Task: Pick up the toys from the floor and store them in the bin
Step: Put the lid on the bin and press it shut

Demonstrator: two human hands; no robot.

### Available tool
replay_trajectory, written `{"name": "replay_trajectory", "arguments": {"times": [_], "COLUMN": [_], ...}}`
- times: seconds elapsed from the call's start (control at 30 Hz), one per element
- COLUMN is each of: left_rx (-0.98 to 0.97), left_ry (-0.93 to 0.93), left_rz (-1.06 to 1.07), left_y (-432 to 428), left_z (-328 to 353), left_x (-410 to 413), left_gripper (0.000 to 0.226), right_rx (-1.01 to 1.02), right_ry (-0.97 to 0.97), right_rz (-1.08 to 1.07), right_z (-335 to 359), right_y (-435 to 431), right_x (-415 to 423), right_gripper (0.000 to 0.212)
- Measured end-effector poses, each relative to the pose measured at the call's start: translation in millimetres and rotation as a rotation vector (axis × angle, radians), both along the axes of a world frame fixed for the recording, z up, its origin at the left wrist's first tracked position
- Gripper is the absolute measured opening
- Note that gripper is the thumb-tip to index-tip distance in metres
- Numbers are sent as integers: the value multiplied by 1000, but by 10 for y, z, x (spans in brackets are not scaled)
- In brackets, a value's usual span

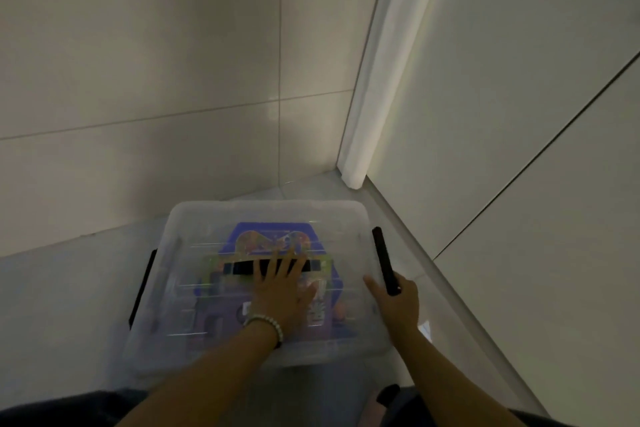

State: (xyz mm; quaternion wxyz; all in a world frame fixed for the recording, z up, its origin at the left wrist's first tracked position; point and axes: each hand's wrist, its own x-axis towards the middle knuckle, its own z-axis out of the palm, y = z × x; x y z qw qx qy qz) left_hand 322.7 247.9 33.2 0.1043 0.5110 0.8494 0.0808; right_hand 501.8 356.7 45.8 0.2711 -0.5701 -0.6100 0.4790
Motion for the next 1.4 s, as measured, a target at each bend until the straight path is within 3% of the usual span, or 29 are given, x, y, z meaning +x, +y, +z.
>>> {"name": "replay_trajectory", "arguments": {"times": [0.1,0.33,0.4,0.53,0.63,0.8,0.87,0.97,1.07,1.2,1.4], "left_rx": [46,93,72,82,184,139,146,311,308,326,471], "left_ry": [13,-9,-21,-117,-122,-96,-271,-818,-1015,-983,-730], "left_rz": [18,6,4,18,221,617,820,1054,1075,1029,840], "left_y": [1,-5,0,-21,-304,-1179,-1442,-1545,-1526,-1537,-1525], "left_z": [-52,-73,-74,7,86,106,119,101,88,90,144], "left_x": [7,16,3,-131,-457,-1120,-1218,-1246,-1284,-1317,-1276], "left_gripper": [61,62,61,57,56,73,88,105,102,95,63], "right_rx": [34,118,145,228,445,541,541,590,635,647,659], "right_ry": [-41,-56,-78,-299,-341,-413,-457,-589,-601,-627,-678], "right_rz": [40,47,52,78,171,648,794,874,843,837,836], "right_z": [-12,-102,-110,-95,55,154,100,-47,-104,-127,-148], "right_y": [9,3,-3,1,-99,-622,-869,-1075,-1104,-1111,-1102], "right_x": [-3,-19,-18,-70,-376,-1260,-1485,-1586,-1589,-1604,-1625], "right_gripper": [33,20,22,54,62,60,61,65,67,68,68]}}
